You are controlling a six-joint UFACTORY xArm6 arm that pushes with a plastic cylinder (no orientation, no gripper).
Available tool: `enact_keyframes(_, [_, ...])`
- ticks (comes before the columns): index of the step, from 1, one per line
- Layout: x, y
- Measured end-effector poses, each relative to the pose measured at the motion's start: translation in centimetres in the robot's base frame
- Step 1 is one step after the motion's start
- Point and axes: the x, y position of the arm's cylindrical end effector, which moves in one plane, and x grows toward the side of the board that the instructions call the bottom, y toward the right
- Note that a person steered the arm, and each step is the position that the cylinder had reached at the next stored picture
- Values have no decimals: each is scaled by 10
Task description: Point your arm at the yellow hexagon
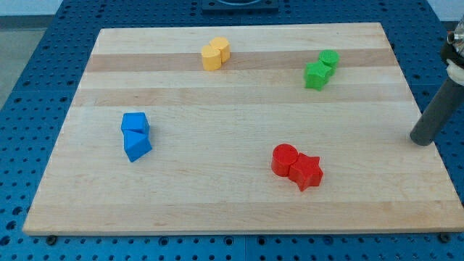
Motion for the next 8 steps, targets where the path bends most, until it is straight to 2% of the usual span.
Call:
enact_keyframes(6, [2,-32])
enact_keyframes(7, [5,-78])
enact_keyframes(8, [5,-151])
